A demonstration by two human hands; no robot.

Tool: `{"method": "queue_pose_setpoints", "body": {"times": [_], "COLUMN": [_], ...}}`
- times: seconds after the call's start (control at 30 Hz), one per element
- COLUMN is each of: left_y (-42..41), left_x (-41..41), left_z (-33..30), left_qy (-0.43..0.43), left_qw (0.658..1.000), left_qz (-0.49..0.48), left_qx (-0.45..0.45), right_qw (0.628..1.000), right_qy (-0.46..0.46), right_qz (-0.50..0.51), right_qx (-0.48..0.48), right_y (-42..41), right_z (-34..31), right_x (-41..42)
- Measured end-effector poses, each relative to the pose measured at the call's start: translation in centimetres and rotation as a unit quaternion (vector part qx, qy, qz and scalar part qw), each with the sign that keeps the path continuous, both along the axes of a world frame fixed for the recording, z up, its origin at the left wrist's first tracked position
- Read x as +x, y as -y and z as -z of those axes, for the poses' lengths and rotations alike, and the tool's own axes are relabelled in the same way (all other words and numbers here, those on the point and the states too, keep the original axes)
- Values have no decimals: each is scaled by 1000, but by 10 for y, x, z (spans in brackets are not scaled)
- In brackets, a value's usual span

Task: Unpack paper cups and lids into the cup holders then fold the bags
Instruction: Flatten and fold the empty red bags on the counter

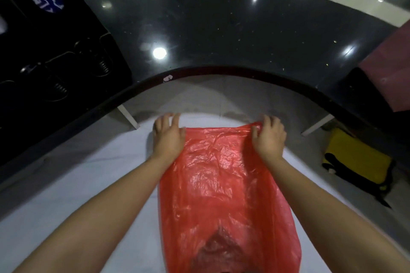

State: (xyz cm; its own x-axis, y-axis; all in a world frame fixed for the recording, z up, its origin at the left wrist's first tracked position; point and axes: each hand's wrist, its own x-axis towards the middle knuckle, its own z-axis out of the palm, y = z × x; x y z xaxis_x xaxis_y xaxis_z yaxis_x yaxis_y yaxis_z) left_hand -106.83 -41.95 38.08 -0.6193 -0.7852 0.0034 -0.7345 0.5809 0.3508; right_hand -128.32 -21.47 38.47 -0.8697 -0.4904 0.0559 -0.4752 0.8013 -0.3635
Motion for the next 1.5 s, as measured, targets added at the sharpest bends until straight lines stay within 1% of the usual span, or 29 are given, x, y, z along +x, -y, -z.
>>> {"method": "queue_pose_setpoints", "body": {"times": [0.03, 0.07, 0.1, 0.17, 0.2, 0.27, 0.33, 0.37, 0.43, 0.77, 0.87, 0.93, 1.0, 1.07, 1.13, 1.23, 1.33, 1.4, 1.5], "left_y": [-14, -26, -38, -56, -62, -67, -69, -69, -67, -46, -43, -36, -30, -38, -62, -112, -139, -141, -131], "left_x": [0, -1, -3, -6, -7, -5, 1, 5, 12, 27, 26, 21, 15, 14, 17, 32, 53, 68, 83], "left_z": [1, 3, 7, 17, 24, 39, 52, 57, 63, 83, 86, 81, 67, 51, 39, 35, 50, 61, 71], "left_qy": [3, 14, 32, 92, 125, 180, 199, 195, 178, 133, 126, 142, 170, 168, 143, 132, 167, 167, 146], "left_qw": [999, 998, 997, 993, 989, 979, 975, 976, 980, 987, 988, 985, 979, 980, 986, 986, 981, 981, 984], "left_qz": [34, 56, 68, 79, 82, 88, 92, 91, 83, 83, 87, 97, 113, 104, 90, 101, 92, 95, 101], "left_qx": [-23, -34, -30, 5, 19, 25, 34, 39, 37, -35, -35, -24, 10, 27, 10, 10, 30, 15, -25], "right_qw": [997, 991, 982, 960, 950, 938, 937, 938, 942, 968, 971, 970, 965, 966, 965, 951, 946, 946, 952], "right_qy": [-27, -35, -27, 21, 43, 64, 87, 96, 84, -6, 9, 19, 40, 34, 18, 65, 96, 75, 22], "right_qz": [-62, -124, -183, -278, -310, -336, -318, -304, -286, -210, -203, -203, -206, -203, -226, -287, -288, -282, -268], "right_qx": [-22, -38, -41, -16, 7, 64, 117, 134, 153, 136, 124, 135, 155, 158, 135, 94, 115, 141, 149], "right_y": [4, 10, 17, 31, 37, 44, 42, 38, 31, -23, -29, -29, -25, -19, -15, -20, -34, -48, -67], "right_z": [0, 0, 2, 10, 16, 32, 46, 52, 61, 77, 79, 76, 66, 53, 42, 41, 55, 65, 73], "right_x": [13, 28, 43, 72, 85, 100, 103, 100, 93, 26, 17, 12, 10, 20, 50, 112, 147, 150, 138]}}
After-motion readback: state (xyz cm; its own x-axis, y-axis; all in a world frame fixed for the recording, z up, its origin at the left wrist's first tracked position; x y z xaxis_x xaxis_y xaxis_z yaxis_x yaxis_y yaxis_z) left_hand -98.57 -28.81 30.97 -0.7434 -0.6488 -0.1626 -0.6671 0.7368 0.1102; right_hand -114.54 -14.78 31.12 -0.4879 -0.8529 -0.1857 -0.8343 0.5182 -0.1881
